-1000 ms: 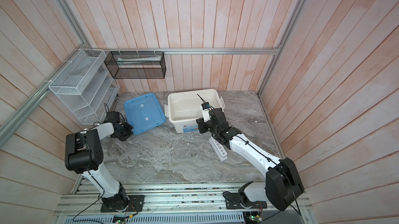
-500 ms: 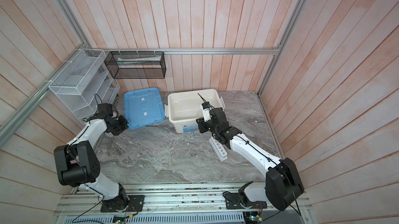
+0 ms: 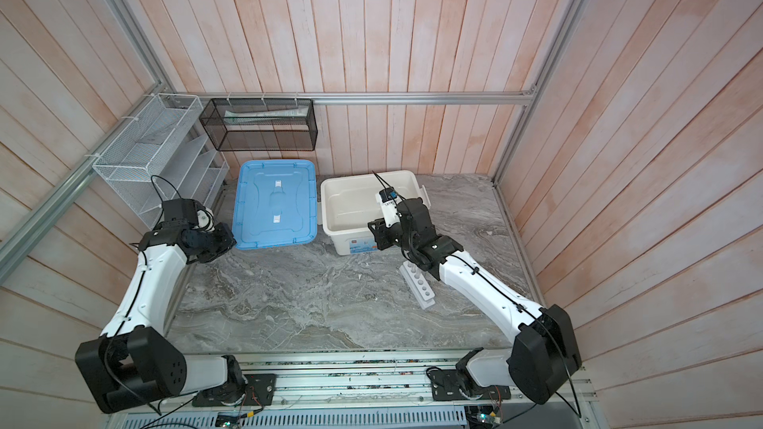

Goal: Organize the chemistry lab equipment
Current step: 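Tilt the blue lid up with the left gripper while the right gripper grasps it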

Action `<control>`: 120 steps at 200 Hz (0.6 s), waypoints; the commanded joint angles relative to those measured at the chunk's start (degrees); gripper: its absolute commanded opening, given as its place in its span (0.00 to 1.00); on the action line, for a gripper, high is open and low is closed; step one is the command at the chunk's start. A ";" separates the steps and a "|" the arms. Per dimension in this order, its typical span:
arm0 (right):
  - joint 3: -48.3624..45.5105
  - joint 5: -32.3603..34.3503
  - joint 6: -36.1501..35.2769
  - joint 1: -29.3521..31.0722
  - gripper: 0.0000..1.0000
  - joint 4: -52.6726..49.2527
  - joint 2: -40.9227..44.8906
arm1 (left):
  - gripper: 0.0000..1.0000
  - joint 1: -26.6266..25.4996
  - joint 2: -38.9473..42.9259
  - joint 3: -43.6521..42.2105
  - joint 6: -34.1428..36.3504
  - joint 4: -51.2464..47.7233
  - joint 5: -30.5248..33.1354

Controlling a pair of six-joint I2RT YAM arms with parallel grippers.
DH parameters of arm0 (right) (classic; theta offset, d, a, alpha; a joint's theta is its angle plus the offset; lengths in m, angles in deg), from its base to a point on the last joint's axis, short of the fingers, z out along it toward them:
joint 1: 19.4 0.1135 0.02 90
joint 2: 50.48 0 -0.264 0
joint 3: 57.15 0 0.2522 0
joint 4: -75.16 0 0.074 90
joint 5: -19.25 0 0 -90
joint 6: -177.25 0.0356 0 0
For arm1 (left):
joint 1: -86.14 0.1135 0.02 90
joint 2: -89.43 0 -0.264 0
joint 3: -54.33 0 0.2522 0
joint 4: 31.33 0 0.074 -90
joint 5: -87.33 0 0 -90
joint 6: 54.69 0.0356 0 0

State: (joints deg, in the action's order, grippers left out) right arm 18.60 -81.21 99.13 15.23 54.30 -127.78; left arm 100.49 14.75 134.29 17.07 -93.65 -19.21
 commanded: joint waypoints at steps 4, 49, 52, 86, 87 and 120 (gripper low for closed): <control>3.22 -4.75 0.66 0.73 0.36 -0.07 -1.39 | 0.06 0.24 4.36 -2.03 2.20 0.03 -5.43; 8.72 -11.29 2.40 1.10 0.43 0.18 -5.67 | 0.06 0.24 10.24 -2.82 2.16 -0.86 -8.42; 9.04 -11.60 2.51 1.17 0.43 0.35 -5.86 | 0.06 0.21 10.59 -3.09 2.16 -0.72 -8.88; 10.49 -16.20 5.26 1.15 0.55 4.03 -7.05 | 0.06 -1.43 13.12 -5.84 2.29 1.42 -13.18; 10.46 -16.27 5.35 1.19 0.56 4.20 -7.06 | 0.06 -1.52 13.18 -5.87 2.31 1.48 -13.31; 10.69 -19.52 7.77 1.18 0.67 7.25 -8.72 | 0.06 -4.03 14.33 -8.55 2.69 4.71 -18.67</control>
State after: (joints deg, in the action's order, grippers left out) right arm 27.67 -96.31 104.20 16.10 58.06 -134.99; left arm 97.98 27.67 127.25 18.58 -93.73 -30.84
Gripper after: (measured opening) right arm 0.651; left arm 0.065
